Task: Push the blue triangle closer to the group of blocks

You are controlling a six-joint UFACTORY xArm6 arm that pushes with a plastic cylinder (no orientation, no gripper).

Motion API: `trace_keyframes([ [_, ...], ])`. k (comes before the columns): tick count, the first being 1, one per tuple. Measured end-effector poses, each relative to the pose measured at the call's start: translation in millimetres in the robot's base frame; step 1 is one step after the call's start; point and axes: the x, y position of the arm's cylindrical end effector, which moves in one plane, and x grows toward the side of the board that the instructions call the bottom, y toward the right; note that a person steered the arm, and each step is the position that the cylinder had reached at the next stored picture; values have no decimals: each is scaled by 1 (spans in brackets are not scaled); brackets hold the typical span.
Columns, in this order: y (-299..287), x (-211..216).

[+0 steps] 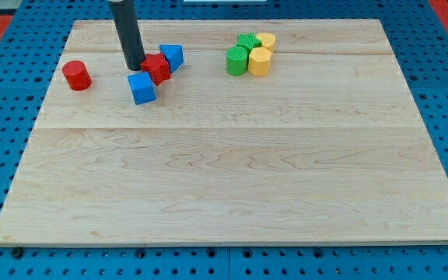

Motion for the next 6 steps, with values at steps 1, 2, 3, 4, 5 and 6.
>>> trace_keyframes([
  [1, 8, -20],
  [2, 47, -24],
  [3, 81, -5],
  [4, 109, 0],
  [5, 123, -2],
  [6, 140, -21],
])
